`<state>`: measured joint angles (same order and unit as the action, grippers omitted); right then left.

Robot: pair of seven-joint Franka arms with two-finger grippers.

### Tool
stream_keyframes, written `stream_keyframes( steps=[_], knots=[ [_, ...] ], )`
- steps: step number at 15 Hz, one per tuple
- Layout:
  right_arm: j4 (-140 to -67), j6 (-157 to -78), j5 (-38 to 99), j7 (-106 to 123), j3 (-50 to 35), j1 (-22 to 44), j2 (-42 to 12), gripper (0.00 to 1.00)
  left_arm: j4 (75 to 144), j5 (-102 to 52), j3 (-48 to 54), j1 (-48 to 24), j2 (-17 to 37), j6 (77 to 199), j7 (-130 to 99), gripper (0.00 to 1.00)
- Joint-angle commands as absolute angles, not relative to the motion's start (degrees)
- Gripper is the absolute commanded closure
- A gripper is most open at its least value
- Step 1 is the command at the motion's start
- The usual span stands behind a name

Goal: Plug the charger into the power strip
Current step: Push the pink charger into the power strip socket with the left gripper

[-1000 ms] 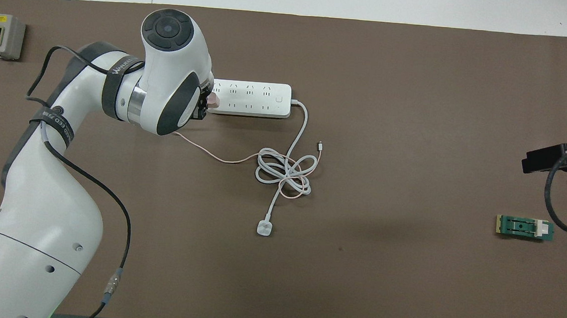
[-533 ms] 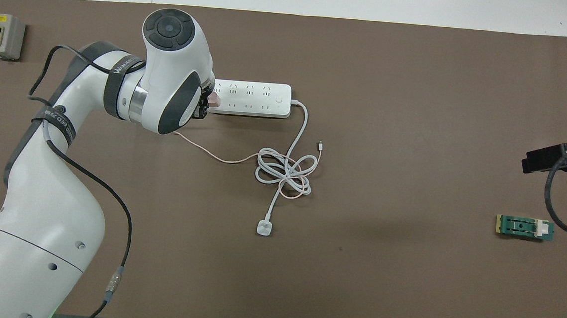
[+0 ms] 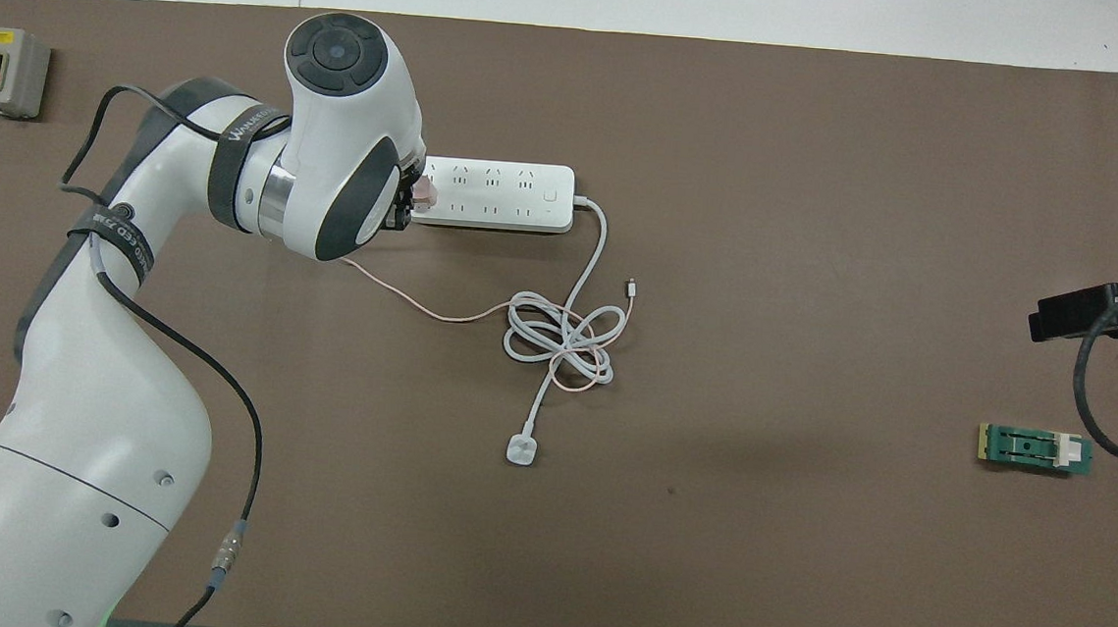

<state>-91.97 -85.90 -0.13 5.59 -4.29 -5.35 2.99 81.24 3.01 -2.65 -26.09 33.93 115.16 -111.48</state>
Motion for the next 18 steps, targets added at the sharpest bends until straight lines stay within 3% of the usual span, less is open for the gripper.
stream_keyframes(
  steps=[1, 18],
  knots=[
    [-93.3, -87.1, 1.2, 6.2, -4.8, -6.5, 3.9, 0.00, 79.9, 3.9, -3.0, -26.6, 35.8, 114.7, -111.7, 1.00],
    [-93.3, -87.0, 0.4, 6.1, -4.7, -6.5, 3.9, 0.00, 80.4, 3.6, -2.9, -26.7, 35.2, 113.0, -110.0, 1.00]
  ],
)
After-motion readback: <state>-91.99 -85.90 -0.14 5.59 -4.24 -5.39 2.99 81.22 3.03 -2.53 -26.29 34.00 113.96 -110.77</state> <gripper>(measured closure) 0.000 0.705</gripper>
